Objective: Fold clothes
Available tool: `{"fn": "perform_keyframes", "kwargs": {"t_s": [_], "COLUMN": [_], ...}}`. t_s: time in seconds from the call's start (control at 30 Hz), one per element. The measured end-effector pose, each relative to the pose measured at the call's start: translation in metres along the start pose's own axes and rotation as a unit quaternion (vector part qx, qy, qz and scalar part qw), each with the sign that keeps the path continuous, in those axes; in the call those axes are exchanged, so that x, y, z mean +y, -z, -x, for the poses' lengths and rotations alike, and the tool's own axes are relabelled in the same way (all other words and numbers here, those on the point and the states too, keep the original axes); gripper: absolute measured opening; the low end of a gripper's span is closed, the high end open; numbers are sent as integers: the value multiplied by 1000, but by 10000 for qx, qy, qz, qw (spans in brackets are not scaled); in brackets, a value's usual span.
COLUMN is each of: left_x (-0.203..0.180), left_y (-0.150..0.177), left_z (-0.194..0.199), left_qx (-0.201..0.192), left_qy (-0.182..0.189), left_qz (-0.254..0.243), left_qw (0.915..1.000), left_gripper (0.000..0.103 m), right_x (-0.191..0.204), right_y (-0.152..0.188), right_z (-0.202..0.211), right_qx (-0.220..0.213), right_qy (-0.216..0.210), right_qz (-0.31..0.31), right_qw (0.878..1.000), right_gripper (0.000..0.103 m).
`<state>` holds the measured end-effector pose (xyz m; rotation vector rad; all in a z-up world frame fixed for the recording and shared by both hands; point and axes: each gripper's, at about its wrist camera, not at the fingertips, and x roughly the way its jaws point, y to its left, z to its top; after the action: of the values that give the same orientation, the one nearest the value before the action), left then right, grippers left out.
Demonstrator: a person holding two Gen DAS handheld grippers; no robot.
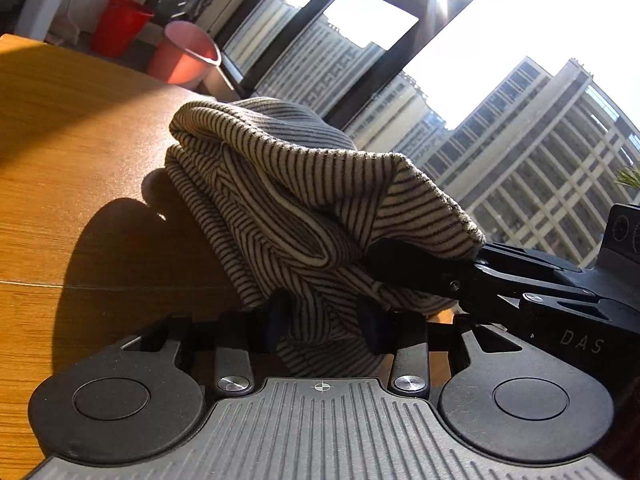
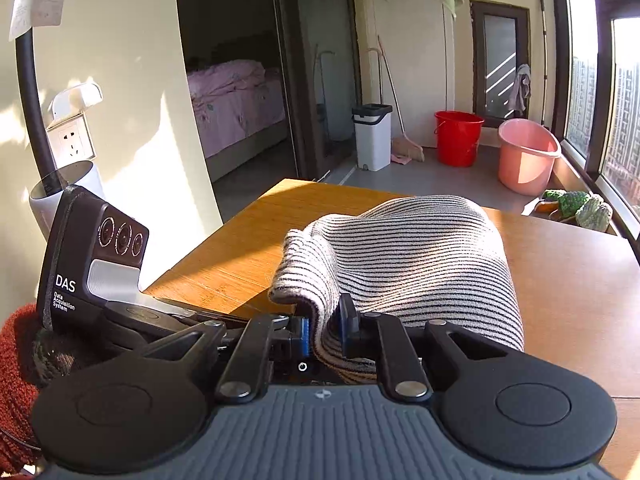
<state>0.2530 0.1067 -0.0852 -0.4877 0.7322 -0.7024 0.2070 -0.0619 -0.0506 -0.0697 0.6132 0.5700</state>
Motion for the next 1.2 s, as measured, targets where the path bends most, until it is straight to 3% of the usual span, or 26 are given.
{"fn": "perform_keyframes", "kwargs": {"t_s": [0.07, 0.17, 0.23, 0.37, 0.53, 0.67, 0.8, 0.93, 1.03, 1.13, 1.2], "left_x": [1, 8, 11, -3, -36, -36, -20, -15, -18, -19, -21], "left_y": [0, -4, -10, -35, -47, -45, -44, -45, -45, -46, -47], "left_z": [9, 33, 54, 78, 34, -10, -11, -10, -11, -11, -10], "left_qx": [-94, -426, -750, -1185, -800, -282, -254, -201, -190, -134, -80], "left_qy": [-271, -436, -357, -38, 225, -10, 48, 19, -43, -92, -155], "left_qz": [-46, 98, 282, 270, -61, -56, 162, 211, 102, 83, 21], "left_qw": [9996, 9981, 9961, 9926, 9965, 9996, 9995, 9996, 9998, 9998, 9998], "left_gripper": [62, 72, 72, 71, 66, 56, 47, 44, 44, 44, 44], "right_x": [1, 12, 26, 54, 65, 51, 22, -2, -20, -38, -39], "right_y": [4, 19, 30, 47, 60, 61, 62, 53, 41, 42, 53], "right_z": [-3, -7, -11, -19, -20, -3, 37, 63, 59, 24, 12], "right_qx": [34, 6, -104, -278, -443, -523, -722, -1157, -1340, -820, -775], "right_qy": [98, 318, 574, 1000, 1273, 1209, 607, 570, 805, 646, 660], "right_qz": [147, 577, 1100, 1913, 2103, 1699, 796, 199, -44, -574, -751], "right_qw": [9998, 9978, 9922, 9760, 9683, 9766, 9924, 9914, 9877, 9929, 9920], "right_gripper": [14, 15, 16, 29, 33, 34, 34, 36, 37, 37, 40]}}
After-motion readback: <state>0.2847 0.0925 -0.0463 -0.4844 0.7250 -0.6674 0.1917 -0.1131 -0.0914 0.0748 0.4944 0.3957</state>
